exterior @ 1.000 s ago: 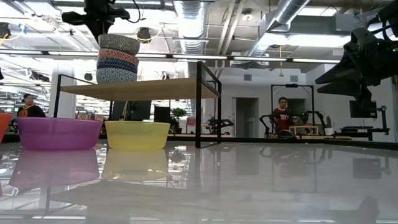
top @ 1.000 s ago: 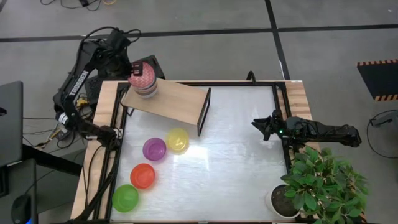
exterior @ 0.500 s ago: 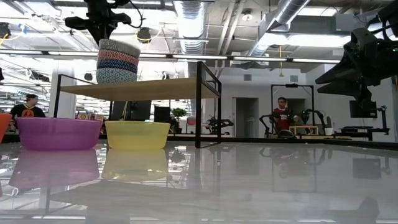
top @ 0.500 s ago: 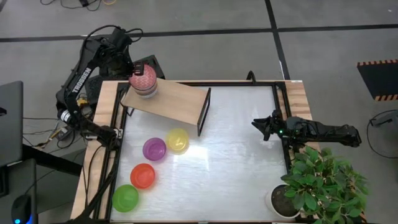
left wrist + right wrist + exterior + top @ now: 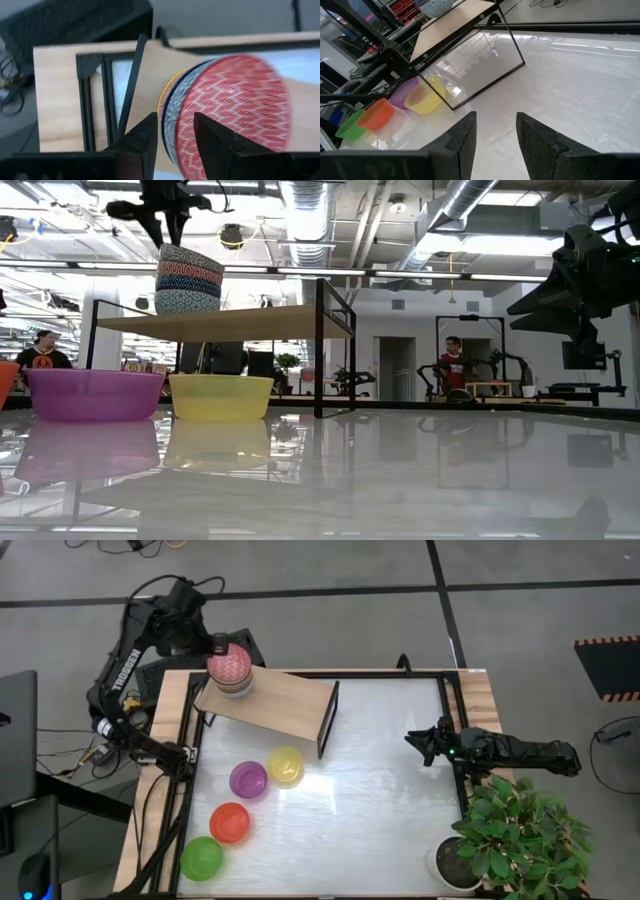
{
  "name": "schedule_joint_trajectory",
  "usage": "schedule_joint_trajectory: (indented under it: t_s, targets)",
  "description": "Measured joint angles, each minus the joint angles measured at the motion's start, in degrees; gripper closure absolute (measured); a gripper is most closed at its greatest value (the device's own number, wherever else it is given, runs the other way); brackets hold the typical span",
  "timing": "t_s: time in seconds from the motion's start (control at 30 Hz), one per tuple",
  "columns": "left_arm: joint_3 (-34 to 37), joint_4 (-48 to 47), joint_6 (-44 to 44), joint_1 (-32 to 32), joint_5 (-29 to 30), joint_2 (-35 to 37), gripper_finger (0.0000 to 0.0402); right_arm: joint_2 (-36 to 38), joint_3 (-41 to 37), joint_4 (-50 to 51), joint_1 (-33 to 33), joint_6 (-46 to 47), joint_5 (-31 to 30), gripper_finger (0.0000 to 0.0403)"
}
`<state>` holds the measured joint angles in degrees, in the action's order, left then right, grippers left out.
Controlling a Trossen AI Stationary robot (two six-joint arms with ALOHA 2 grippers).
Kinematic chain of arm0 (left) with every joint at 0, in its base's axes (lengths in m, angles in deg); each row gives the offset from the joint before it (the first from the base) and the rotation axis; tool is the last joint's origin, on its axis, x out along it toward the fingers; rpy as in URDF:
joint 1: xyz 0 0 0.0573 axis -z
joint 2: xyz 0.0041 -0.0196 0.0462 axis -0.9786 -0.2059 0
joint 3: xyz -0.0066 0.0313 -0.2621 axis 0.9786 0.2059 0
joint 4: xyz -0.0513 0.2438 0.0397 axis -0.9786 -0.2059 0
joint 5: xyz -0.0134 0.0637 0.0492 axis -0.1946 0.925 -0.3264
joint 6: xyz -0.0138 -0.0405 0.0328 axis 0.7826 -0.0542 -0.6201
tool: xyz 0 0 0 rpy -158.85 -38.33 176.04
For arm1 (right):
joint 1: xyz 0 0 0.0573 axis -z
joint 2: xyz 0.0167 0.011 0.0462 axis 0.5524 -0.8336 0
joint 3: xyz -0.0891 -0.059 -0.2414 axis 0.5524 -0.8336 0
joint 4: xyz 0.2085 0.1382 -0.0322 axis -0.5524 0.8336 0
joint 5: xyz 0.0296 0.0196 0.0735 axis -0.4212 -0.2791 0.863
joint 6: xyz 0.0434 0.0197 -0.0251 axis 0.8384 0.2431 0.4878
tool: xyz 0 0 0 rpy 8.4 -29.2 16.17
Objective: Place and stack bowls onto a shelf
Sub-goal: Stack the red patterned bowl on top of the blue patterned bowl on the shelf
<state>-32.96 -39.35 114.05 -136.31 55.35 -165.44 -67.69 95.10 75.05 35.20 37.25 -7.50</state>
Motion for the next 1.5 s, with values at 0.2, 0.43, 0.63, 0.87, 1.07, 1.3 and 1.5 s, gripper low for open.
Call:
schedule_joint_trajectory:
  t_s: [0.2,0.43,0.63,0.87,1.07,1.3,1.5]
  targets:
    - [-4.9,0.5,-1.4,0.0,-1.6,0.1,0.0329,0.0,0.0,0.0,0.0,0.0,0.0,0.0239]
    - [-4.3,-2.3,-4.6,-0.2,-3.0,-0.1,0.0396,0.0,0.0,0.0,0.0,0.0,0.0,0.0239]
    - [-1.6,-2.5,-5.4,-0.2,-4.1,-0.2,0.0401,0.0,0.0,0.0,0.0,0.0,0.0,0.0239]
    - [0.3,-1.9,-5.9,-0.2,-2.3,-0.2,0.0401,0.0,0.0,0.0,0.0,0.0,0.0,0.0239]
    - [0.3,-1.2,-6.2,-0.2,-1.1,-0.2,0.0401,0.0,0.0,0.0,0.0,0.0,0.0,0.0239]
    - [0.5,-1.4,-7.0,-0.2,-1.0,-0.2,0.0402,0.0,0.0,0.0,0.0,0.1,0.0,0.0239]
    - [0.5,-1.7,-7.9,-0.2,-1.0,-0.2,0.0401,0.0,0.0,0.0,0.0,0.1,0.0,0.0239]
